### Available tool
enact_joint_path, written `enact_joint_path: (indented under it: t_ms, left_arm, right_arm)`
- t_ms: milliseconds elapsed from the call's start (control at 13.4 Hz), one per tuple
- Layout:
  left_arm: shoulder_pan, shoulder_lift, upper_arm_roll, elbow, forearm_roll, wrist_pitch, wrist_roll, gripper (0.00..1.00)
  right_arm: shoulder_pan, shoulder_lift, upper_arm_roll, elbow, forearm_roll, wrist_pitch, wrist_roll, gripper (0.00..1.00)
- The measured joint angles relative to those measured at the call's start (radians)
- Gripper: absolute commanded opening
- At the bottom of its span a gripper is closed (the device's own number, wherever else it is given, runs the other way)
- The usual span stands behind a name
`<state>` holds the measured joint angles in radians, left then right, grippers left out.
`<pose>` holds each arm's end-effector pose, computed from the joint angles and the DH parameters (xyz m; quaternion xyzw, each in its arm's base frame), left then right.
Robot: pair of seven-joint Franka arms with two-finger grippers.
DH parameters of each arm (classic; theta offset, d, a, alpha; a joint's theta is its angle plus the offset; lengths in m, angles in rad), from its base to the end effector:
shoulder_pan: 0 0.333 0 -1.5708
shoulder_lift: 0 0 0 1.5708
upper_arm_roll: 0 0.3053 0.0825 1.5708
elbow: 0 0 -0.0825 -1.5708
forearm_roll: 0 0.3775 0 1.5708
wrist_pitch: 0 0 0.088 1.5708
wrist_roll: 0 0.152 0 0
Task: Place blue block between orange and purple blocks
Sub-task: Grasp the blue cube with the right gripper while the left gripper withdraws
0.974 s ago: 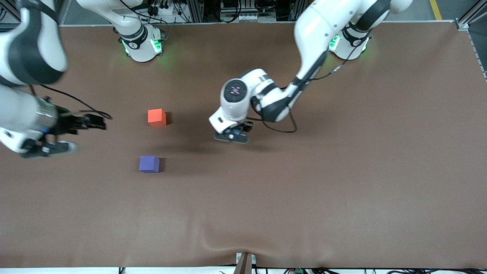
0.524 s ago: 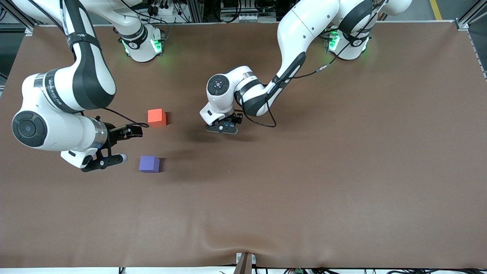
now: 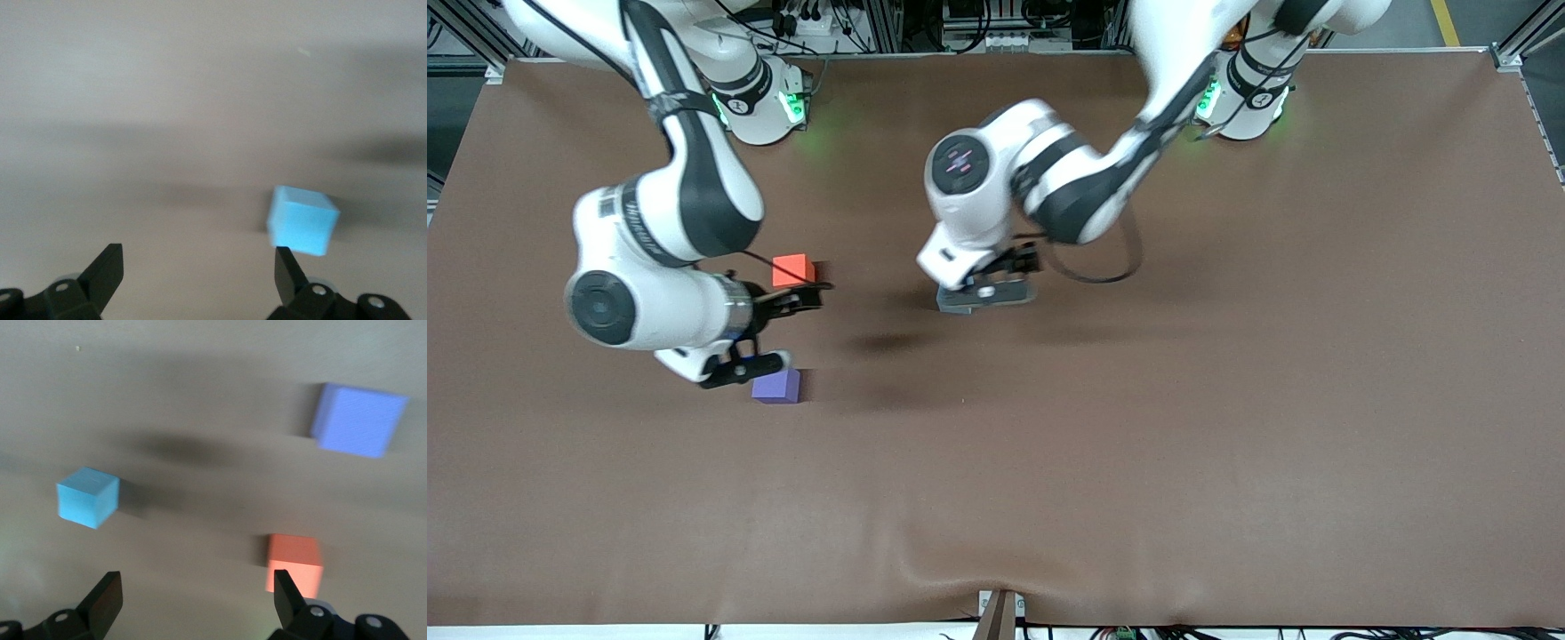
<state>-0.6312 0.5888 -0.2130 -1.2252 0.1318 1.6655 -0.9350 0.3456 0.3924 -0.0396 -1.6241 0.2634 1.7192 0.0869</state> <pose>0.4925 -0.4822 0.3728 -0.9965 -0.0480 0.0389 0.0562 0.5710 0.2198 0.3280 -0.9797 -0.0695 0.1668 0.0871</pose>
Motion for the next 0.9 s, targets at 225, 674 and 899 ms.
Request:
enact_joint_path:
  t_ms: [225,674,899]
  left_arm:
    - [0.167,-0.138,0.005,-0.012,0.001,-0.155,0.193,1.00]
    - [0.453,-0.346,0.004,-0.095,0.001,-0.217,0.478,1.00]
    - [0.581,-0.470,0.002,-0.187,0.000,-0.216,0.608,1.00]
  right_arm:
    - [0.154,-0.016,0.003,-0.123,0.008,0.184,0.259,1.00]
    - [0.415,0.011,0.003,-0.331,0.006,0.574,0.552,1.00]
    - [0.422,0.047,0.001,-0.340,-0.044,0.637,0.550,1.00]
